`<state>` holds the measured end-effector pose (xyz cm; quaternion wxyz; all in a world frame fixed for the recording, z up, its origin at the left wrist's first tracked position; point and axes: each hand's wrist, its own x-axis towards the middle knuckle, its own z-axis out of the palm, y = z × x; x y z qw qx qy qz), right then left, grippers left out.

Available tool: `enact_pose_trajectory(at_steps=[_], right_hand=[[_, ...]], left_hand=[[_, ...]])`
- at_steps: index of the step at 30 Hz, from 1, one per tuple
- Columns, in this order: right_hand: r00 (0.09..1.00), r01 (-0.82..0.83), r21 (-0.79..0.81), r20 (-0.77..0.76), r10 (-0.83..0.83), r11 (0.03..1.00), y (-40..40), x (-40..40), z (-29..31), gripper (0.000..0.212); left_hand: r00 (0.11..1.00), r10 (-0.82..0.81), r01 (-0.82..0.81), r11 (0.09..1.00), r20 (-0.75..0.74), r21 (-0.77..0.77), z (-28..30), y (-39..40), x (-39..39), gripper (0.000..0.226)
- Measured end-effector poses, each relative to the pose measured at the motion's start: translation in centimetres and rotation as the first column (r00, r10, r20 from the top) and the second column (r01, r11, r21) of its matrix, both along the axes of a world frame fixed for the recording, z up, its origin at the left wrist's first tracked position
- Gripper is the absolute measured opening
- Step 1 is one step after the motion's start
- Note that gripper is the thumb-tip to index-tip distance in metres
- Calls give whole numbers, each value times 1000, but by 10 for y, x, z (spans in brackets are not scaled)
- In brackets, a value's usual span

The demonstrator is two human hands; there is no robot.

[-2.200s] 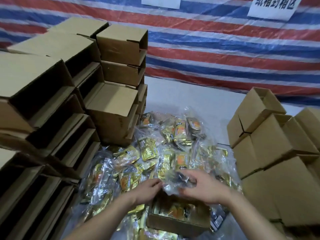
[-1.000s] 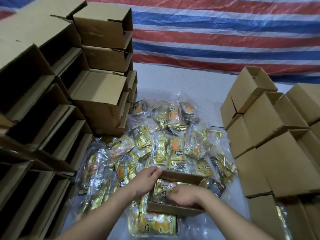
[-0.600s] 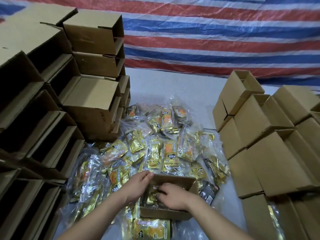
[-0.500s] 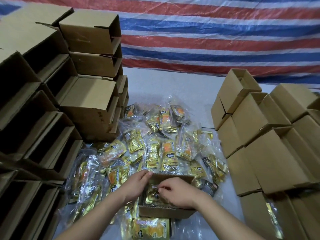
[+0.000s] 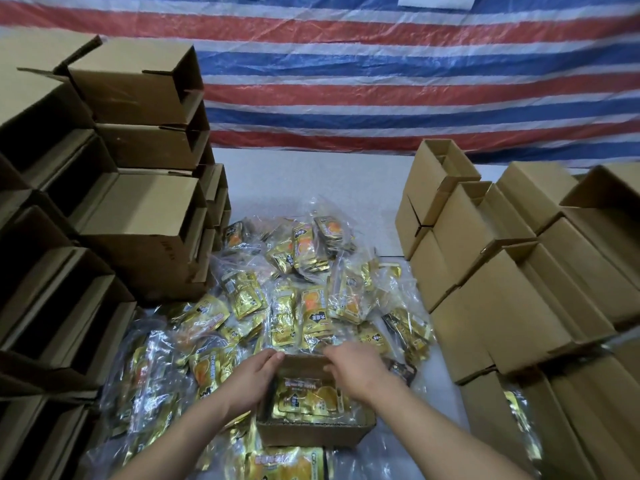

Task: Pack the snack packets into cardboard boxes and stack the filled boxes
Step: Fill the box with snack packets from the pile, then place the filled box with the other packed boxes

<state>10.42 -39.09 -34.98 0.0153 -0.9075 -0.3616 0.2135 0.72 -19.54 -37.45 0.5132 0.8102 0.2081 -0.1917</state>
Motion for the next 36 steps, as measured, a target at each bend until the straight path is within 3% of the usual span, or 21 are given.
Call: enact_pose_trajectory(at_steps=[6,9,12,14,16,18,22,27,36], right_hand=[[987,163,105,-13,-163,981,-38,-3,14,14],[953,298,148,6,-302,943,-72,4,32,13],[892,432,181,61,-449,883,-106,14,47,12],[826,514,229,128,-549,827,-126,18,54,11],[754,577,253,200,-626,776,-142,20,60,14],[692,635,265,221,-687,725,-154,18,65,15],[633,706,242,204,-747,665,-169,4,74,12],[575,766,228,177,-799,601,-203,-37,83,10],[454,862,116,251,-855,493,-295,-86,107,33]], left_hand=[[996,-90,90,996,18,-13,28,-21,23,36],[997,6,-1,997,73,-74,47,-45,41,52],[978,124,-106,988,169,-109,68,-81,52,52],[978,129,-112,988,164,-110,79,-109,55,77],[992,92,-78,984,82,-160,83,-137,53,106],[996,71,-82,959,-49,-272,87,-161,54,119],[980,38,-131,862,-196,-489,96,-203,61,89],[963,-2,-123,887,-268,-446,97,-241,56,42],[928,-181,5,881,-327,-473,103,-334,34,30]])
